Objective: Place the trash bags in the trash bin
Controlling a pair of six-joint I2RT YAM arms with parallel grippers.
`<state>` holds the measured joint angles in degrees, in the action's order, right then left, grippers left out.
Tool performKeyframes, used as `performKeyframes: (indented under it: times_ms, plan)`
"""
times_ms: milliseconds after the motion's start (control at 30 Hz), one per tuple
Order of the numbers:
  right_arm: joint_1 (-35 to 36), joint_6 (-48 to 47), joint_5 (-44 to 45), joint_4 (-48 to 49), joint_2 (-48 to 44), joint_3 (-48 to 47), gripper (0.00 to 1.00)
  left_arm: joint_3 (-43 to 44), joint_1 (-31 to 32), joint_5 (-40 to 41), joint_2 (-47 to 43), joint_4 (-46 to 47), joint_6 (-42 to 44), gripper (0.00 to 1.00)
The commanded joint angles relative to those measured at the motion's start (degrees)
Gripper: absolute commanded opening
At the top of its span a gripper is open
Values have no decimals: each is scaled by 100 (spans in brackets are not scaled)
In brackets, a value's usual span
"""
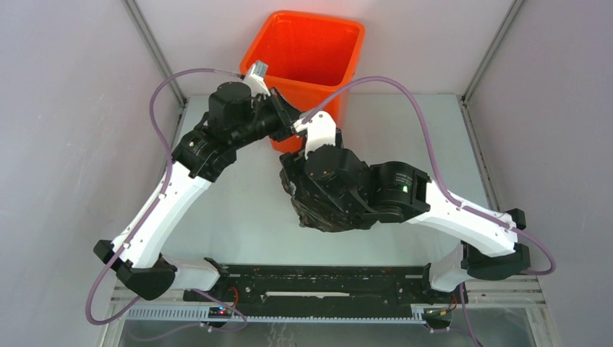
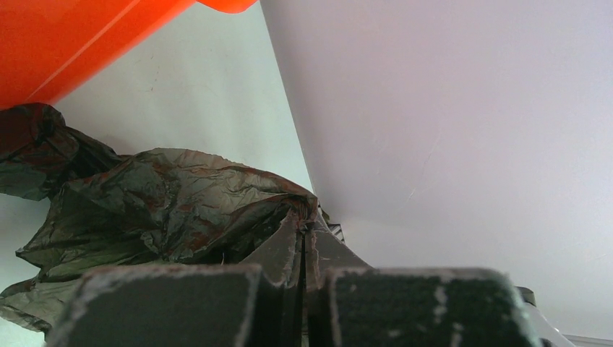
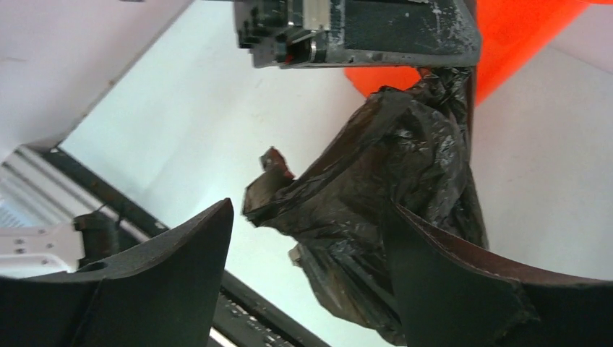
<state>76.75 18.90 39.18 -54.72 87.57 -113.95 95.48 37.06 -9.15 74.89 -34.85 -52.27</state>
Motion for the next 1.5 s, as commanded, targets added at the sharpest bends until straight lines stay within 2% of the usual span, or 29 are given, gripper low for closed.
performKeyframes:
  times_ms: [0, 67, 133, 167, 233, 267, 333, 400, 533, 633, 700, 833, 933, 1033, 1133, 1267, 1467]
  plan:
    - [58, -493, 718, 387, 58, 284, 84, 372, 28, 23, 29, 65, 146, 0]
    - [64, -730, 826, 726, 54, 462, 83, 370, 27, 16, 26, 66, 143, 0]
    - [59, -999, 929, 1076, 57, 601, 76, 366, 28, 20, 8, 62, 151, 0]
    - [59, -1125, 925, 1213, 56, 643, 64, 358, 29, 40, 6, 51, 167, 0]
    - [62, -1245, 880, 1310, 27, 659, 25, 372, 18, 70, -25, 21, 225, 0]
    - [61, -1248, 870, 1299, -22, 668, 11, 393, 14, 82, -39, -21, 283, 0]
    - [33, -1264, 764, 1227, -211, 744, 1, 481, -21, 90, -64, -168, 472, 1]
    - [-72, -1348, 191, 990, -482, 810, 0, 536, -95, 147, -134, -388, 701, 15]
    - [-824, -1638, -2684, 1054, -1290, 1377, 0, 396, -532, 99, -474, -810, 1111, 66]
    - [-1757, -1203, -4259, 1458, -2016, 1946, 0, 27, -1002, -28, -841, -1015, 1260, 89]
    - [-2576, -706, -5311, 1809, -2522, 2442, 0, -296, -1258, -109, -1122, -1081, 1308, 98]
    - [-4183, 77, -6610, 2292, -3303, 3050, 0, -1273, -1394, -518, -1573, -915, 1236, 100]
    - [-5110, 509, -7179, 2177, -3338, 2999, 0, -2397, -1341, -1203, -1812, -239, 894, 100]
    - [-5763, 915, -7440, 2139, -3247, 2880, 0, -3476, -972, -1404, -2045, 744, 503, 100]
    - [-6146, 1152, -7798, 2149, -3108, 2772, 0, -4336, -501, -1533, -1943, 1870, 83, 100]
    - [-6205, 1169, -7827, 2098, -3071, 2720, 0, -5291, -406, -1555, -1497, 2839, -554, 100]
    - [-6198, 1082, -7810, 1857, -3036, 2730, 0, -5610, -362, -1001, -1055, 2966, -183, 100]
